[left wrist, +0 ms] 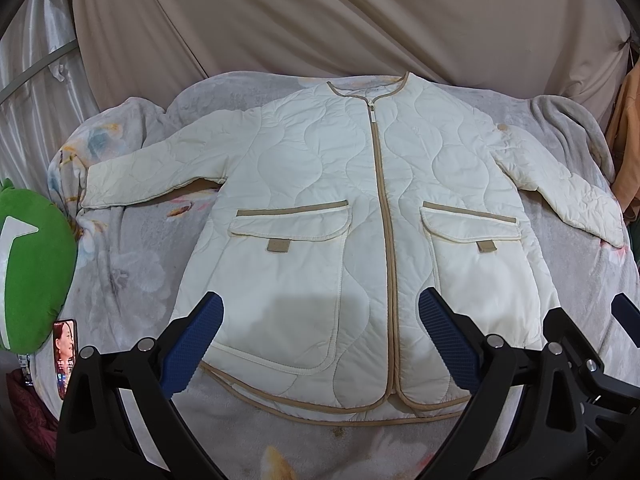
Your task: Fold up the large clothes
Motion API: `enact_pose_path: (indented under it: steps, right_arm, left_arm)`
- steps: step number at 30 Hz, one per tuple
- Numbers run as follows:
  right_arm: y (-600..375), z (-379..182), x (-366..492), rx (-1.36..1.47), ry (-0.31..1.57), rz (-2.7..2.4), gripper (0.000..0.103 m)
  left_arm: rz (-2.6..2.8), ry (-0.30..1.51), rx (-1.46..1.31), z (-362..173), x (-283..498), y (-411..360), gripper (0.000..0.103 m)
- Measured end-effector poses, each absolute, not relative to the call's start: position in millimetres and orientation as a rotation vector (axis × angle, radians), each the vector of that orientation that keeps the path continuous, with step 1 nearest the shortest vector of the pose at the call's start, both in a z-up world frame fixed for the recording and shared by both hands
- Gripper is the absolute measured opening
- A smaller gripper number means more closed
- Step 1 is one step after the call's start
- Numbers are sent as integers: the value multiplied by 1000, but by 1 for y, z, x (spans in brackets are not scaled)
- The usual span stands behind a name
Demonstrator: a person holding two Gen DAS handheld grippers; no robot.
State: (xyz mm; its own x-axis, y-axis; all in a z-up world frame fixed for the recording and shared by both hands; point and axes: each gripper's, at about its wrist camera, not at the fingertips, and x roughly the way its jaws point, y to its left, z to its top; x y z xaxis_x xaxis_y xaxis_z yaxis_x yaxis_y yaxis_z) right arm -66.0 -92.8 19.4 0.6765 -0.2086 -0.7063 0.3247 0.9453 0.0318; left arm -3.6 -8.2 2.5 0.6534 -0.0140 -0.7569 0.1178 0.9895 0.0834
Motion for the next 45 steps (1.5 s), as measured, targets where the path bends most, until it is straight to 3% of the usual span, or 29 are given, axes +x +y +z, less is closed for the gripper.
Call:
enact_pose_path:
  steps: [17,22,32,34,37,39,40,41,45]
  right_arm:
    - [-152,-24,-35,197,842,-317,98]
    - [-258,-39,-28,282,767,-423,98]
    - [-513,-87,-58,751,571,-790,97]
    - [-536,-102,-57,828,564,-804,92]
    - [-551,-117,-47,866,570,-797,68]
    - [-551,-115,-34,857,557,-786,29]
    - [-553,-110,-28,855,550,-780,17]
    - [-546,-97,-16,849,524,-752,11]
    - [-480,-15,44,647,398,-515,10]
  left_arm:
    - [-34,900,106,-25,32,-4,97]
    - [-16,910,31,-31,69,11,97]
    - [139,862,-60,-30,123,40,97]
    - [154,860,-68,-32,130,41,97]
    - [155,872,-66,-37,140,37,97]
    - [145,881,-62,-40,146,33,96]
    - [140,884,-60,-41,149,31,96]
    - [131,886,-62,-42,152,30,96]
    - [107,877,-80,-40,164,29,96]
